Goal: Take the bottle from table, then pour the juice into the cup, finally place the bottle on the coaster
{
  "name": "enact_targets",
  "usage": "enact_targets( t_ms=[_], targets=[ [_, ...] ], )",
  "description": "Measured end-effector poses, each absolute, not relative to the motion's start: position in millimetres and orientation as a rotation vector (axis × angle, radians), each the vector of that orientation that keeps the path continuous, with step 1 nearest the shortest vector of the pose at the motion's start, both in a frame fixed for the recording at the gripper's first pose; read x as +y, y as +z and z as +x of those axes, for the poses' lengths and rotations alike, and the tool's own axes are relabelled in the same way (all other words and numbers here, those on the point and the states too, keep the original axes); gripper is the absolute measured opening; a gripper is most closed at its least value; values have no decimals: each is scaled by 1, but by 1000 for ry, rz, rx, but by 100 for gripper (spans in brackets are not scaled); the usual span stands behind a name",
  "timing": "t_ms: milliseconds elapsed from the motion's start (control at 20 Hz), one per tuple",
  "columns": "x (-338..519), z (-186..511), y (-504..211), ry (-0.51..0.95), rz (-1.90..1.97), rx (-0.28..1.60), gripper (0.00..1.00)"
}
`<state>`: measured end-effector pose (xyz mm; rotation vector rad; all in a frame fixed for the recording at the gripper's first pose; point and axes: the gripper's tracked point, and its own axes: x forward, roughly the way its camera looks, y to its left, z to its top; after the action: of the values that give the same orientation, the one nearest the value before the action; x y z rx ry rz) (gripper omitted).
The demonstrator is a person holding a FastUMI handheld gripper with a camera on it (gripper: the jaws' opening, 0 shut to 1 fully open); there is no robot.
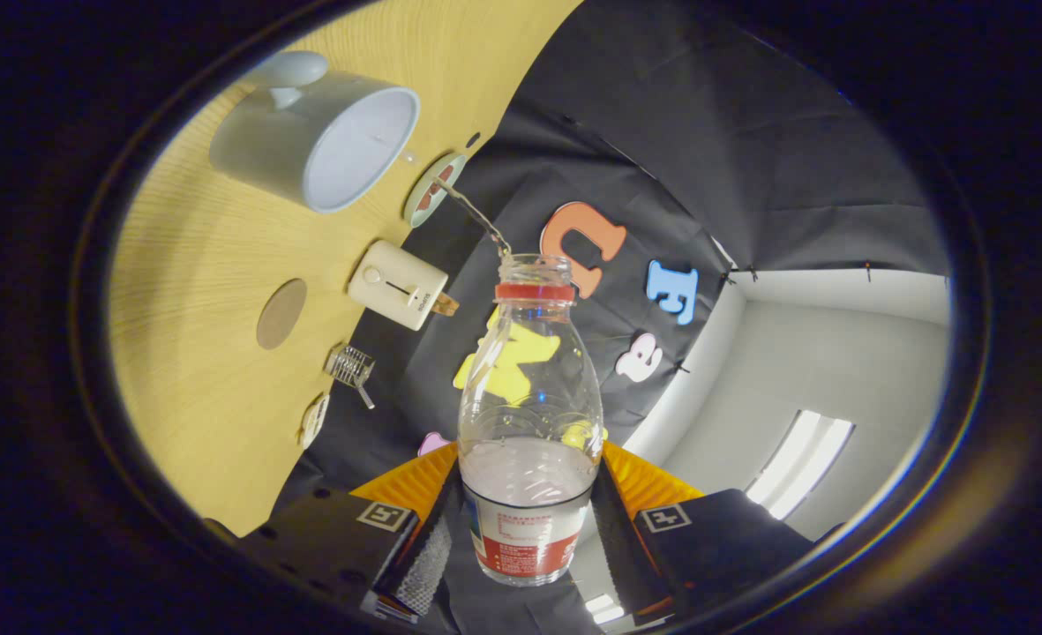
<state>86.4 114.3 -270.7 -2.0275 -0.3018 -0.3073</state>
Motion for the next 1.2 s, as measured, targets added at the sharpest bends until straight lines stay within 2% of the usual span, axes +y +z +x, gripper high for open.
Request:
enact_targets(
  t_ms=[600, 1200],
  targets=[
    [119, 85, -260, -307, -2089, -276, 80],
    [137, 85, -260, -314, -2178, -332, 79]
  ],
)
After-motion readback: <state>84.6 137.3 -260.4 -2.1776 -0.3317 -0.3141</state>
